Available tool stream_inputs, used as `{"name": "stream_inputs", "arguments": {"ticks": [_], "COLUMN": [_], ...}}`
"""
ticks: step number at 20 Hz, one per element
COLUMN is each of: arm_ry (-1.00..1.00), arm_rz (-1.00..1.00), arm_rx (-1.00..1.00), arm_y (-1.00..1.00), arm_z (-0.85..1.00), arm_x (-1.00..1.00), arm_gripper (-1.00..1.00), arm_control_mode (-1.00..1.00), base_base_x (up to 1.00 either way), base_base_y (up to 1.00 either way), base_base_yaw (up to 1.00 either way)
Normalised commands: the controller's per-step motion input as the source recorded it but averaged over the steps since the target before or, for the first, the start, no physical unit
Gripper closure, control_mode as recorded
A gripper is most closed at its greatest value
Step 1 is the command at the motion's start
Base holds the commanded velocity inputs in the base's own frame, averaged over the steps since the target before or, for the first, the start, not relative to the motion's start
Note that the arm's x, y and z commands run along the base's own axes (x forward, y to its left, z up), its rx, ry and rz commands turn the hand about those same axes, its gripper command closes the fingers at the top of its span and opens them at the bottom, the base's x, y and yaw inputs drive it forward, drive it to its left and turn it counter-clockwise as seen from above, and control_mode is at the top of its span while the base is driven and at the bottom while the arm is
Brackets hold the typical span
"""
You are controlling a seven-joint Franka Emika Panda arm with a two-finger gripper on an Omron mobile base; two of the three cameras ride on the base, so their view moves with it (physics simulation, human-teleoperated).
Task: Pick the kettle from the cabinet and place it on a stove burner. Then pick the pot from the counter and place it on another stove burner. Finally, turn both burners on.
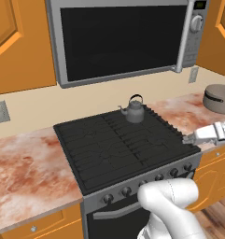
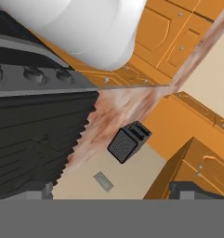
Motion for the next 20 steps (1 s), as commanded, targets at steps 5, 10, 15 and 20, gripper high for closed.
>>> {"name": "stream_inputs", "arguments": {"ticks": [5,10,15,20], "arm_ry": [0.00,0.00,0.00,0.00], "arm_rz": [0.00,0.00,0.00,0.00], "arm_rx": [0.00,0.00,0.00,0.00], "arm_y": [0.00,0.00,0.00,0.00], "arm_z": [0.00,0.00,0.00,0.00], "arm_x": [0.00,0.00,0.00,0.00], "arm_gripper": [-1.00,-1.00,-1.00,-1.00], "arm_control_mode": [1.00,1.00,1.00,1.00], "base_base_x": [-0.34,-0.51,-0.42,-0.26], "base_base_y": [-0.05,-0.31,-0.41,-0.47], "base_base_yaw": [0.00,-0.03,-0.05,-0.03]}}
